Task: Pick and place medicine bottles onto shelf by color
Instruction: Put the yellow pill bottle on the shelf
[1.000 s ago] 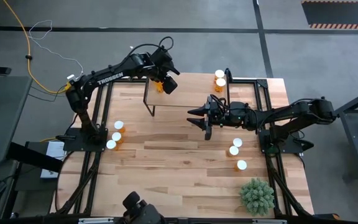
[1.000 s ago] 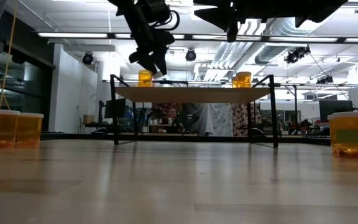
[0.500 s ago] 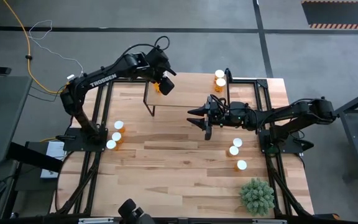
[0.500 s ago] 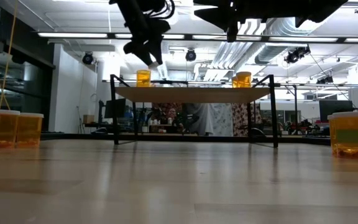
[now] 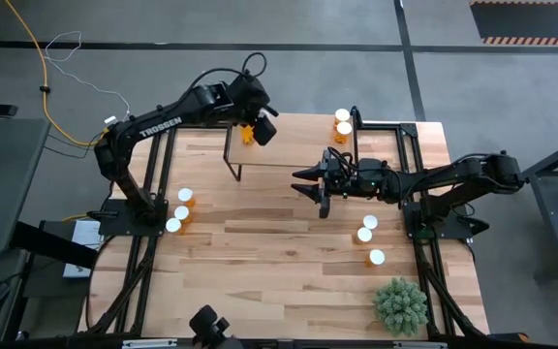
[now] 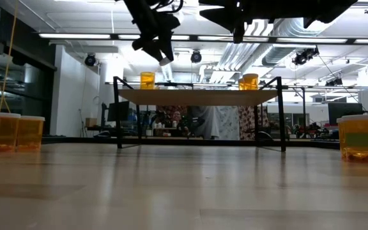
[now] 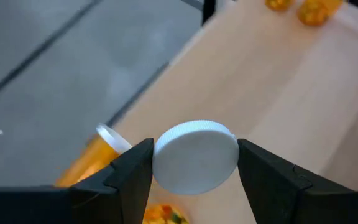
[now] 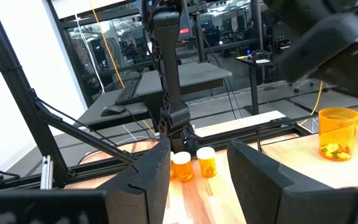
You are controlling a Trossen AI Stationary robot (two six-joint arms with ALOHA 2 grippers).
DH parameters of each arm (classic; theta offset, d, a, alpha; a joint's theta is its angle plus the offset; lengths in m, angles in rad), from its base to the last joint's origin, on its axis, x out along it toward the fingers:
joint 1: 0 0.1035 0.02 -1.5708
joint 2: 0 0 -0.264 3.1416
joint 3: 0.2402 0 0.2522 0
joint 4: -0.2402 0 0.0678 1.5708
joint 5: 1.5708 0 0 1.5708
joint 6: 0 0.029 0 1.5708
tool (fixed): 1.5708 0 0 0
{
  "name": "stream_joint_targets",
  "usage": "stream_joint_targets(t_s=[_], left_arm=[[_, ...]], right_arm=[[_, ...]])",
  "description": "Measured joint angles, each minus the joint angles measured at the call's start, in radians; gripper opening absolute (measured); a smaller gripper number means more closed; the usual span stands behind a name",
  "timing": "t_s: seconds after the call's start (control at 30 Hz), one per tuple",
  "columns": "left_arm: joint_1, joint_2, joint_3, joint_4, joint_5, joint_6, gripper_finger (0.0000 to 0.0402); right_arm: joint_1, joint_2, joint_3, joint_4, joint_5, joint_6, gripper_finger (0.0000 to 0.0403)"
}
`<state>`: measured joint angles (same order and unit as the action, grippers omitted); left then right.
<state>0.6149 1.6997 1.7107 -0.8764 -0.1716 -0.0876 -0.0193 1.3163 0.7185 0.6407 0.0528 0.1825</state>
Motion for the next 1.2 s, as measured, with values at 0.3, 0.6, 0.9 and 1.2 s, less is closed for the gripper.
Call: stream_joint_targets(t_s=[0.3,0.6,0.9,1.2], left_arm=[[0.044,0.010,-0.041,-0.046,-0.056,-0.011,0.0206],[0.051,0.010,-0.049,-0.036,-0.056,-0.010,0.0206],[0.045,0.010,-0.049,-0.044,-0.045,-0.017,0.0206],[0.014,0.010,-0.050,-0.049,-0.037,-0.017,0.0206]], right_arm=[[0.000,0.000,0.000,0.000,0.000,0.000,0.0152],[0.000,0.000,0.000,0.007,0.000,0.000,0.0152],[0.000,0.000,0.000,0.007,0.000,0.000,0.0152],[0.000,0.000,0.000,0.007,-0.001,0.000,0.0152]])
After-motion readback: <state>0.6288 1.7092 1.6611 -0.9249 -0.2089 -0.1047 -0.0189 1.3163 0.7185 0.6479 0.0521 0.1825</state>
